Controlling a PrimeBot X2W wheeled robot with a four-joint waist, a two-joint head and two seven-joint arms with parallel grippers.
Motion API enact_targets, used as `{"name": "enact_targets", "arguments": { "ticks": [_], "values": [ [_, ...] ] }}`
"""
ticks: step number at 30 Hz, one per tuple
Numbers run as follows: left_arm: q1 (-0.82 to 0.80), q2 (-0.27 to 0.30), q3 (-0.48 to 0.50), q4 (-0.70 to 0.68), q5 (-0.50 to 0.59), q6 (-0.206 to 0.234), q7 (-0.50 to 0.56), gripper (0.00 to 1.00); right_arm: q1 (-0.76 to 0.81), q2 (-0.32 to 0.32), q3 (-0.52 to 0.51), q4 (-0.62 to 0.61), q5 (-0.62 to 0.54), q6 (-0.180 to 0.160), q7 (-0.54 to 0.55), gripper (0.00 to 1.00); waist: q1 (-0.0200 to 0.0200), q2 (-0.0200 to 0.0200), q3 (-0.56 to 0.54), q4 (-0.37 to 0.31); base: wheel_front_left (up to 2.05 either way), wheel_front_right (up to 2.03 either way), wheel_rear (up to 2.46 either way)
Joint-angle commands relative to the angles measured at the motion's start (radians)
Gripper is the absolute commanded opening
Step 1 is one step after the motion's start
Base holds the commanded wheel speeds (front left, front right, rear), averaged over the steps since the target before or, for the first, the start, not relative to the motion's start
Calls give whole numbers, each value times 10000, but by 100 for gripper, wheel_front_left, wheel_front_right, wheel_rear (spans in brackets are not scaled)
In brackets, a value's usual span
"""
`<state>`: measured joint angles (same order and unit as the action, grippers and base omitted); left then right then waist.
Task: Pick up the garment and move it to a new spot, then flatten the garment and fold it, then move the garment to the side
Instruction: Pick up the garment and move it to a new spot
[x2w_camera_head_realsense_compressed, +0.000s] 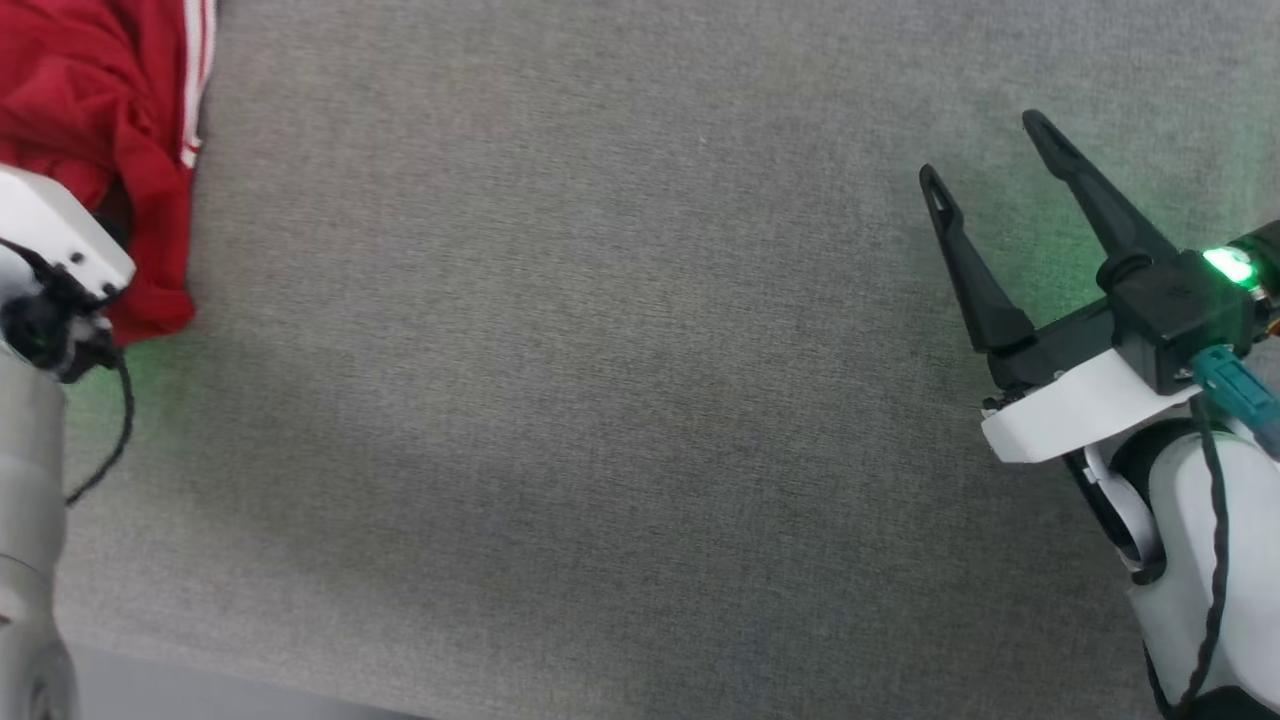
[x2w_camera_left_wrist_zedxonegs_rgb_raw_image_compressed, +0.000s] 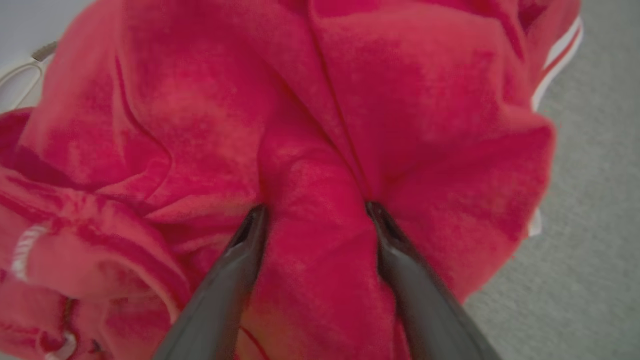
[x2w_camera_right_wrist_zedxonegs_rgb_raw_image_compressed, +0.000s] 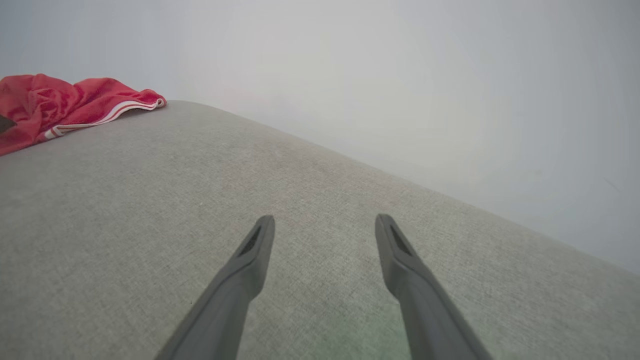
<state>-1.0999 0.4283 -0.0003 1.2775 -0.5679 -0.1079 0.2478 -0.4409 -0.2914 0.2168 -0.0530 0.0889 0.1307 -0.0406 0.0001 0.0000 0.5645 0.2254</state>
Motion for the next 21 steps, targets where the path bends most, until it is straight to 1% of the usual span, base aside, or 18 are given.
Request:
{"name": "enact_targets", "arguments": {
  "ticks": [1, 3, 8, 11, 12, 13, 15, 17, 21],
  "values": [
    [-5, -91, -28, 93, -88, 68, 338, 100, -38, -26, -22, -93, -3, 1, 56, 100, -1, 0, 135, -96, 0, 0, 0],
    [0, -188, -74, 134, -156, 44, 868, 100, -13, -51, -38, -278, -9, 1, 154, 100, -1, 0, 253, -159, 0, 0, 0],
    [160, -485, -262, 254, -134, 181, 1934, 100, -11, -126, -39, -588, 2, 1, 365, 100, -1, 0, 478, -271, 0, 0, 0],
    [350, -653, -200, 314, -273, 289, 2291, 100, -55, -101, -26, -690, -45, 1, 466, 100, -1, 0, 549, -323, 0, 0, 0],
    [407, -679, -221, 332, -262, 267, 2283, 28, -62, -80, -32, -729, -54, 1, 486, 100, -1, 0, 569, -332, 0, 0, 0],
    [409, -673, -188, 331, -303, 247, 2114, 0, -83, -68, -45, -766, -66, 1, 501, 100, -1, 0, 583, -329, 0, 0, 0],
    [343, -568, -185, 311, -291, 229, 1766, 0, -98, -46, -91, -804, -82, 1, 543, 100, -1, 0, 566, -293, 0, 0, 0],
    [187, -332, -168, 165, -301, 121, 1289, 0, -90, -53, -130, -789, -84, 1, 525, 100, -1, 0, 512, -229, 0, 0, 0],
    [-172, 44, -432, -160, -1, -68, 421, 0, -62, -9, -286, -599, -20, 1, 373, 100, -1, 0, 201, -27, 0, 0, 0]
  ]
}}
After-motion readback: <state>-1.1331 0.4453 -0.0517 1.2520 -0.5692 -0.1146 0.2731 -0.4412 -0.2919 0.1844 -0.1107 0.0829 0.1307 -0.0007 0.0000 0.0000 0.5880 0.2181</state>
